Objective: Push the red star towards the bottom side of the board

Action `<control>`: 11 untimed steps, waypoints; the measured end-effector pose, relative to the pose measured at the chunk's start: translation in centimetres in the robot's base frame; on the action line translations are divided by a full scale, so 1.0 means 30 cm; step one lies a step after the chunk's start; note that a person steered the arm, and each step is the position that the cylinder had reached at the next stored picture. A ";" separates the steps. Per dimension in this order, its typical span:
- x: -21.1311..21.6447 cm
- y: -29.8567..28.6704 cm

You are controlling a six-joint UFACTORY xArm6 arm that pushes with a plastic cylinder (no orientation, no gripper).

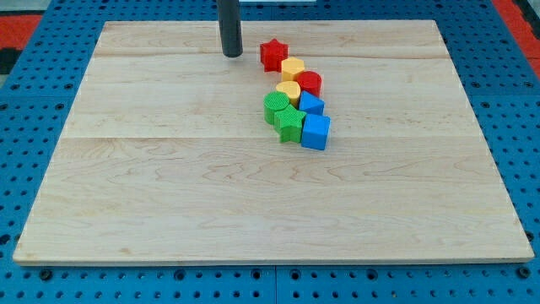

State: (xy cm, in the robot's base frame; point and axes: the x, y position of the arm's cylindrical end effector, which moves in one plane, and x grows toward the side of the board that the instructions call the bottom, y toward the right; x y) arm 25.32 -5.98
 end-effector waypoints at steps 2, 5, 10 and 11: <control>-0.192 0.060; 0.033 0.308; 0.409 -0.344; 0.336 -0.291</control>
